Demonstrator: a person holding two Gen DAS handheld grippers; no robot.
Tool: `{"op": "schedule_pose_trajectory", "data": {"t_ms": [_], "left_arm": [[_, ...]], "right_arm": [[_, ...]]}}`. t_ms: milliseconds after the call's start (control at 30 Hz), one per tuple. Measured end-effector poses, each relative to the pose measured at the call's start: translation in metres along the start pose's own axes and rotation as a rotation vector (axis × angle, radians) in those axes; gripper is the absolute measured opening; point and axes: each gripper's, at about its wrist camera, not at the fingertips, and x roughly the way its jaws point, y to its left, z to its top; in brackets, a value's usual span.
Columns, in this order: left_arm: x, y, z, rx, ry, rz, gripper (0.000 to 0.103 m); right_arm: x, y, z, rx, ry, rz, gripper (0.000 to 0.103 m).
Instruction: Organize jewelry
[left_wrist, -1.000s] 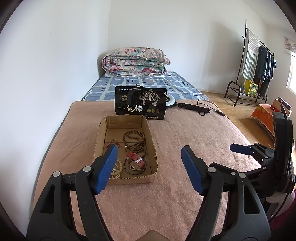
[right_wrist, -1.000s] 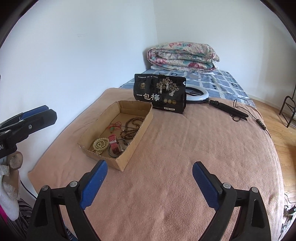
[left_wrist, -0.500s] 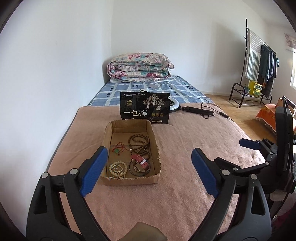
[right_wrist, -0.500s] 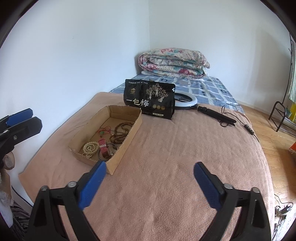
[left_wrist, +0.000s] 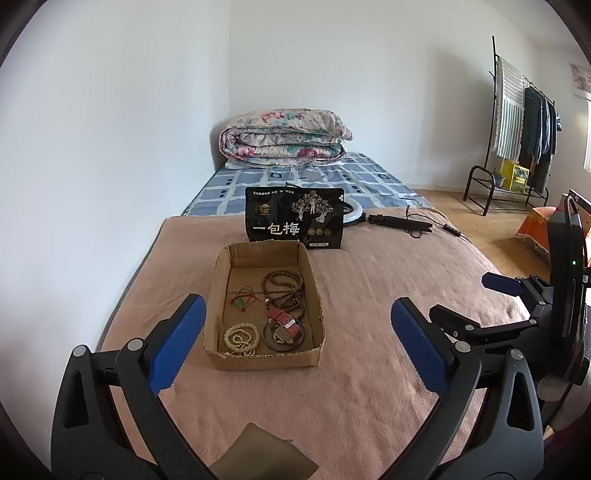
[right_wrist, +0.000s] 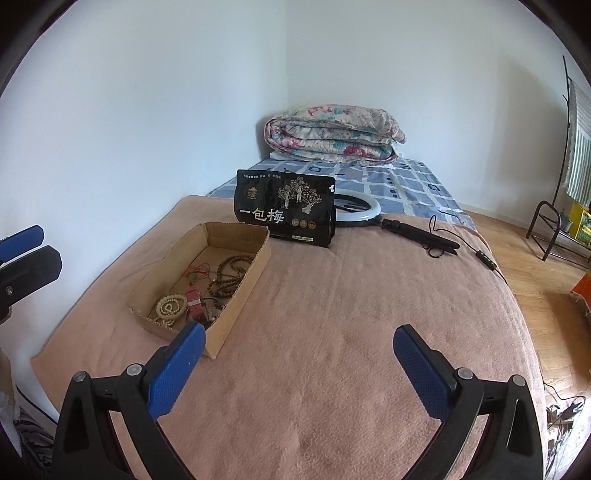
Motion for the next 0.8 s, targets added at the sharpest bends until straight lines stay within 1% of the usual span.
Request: {"op": "schedule_pose_trajectory", "data": {"t_ms": [800], "left_arm": [[0.0088, 0.0039, -0.0053, -0.010, 0.026, 0.022, 0.102]], "right_arm": [[0.0029, 0.0035, -0.0019, -0.018, 0.009, -0.004, 0.103]]}}
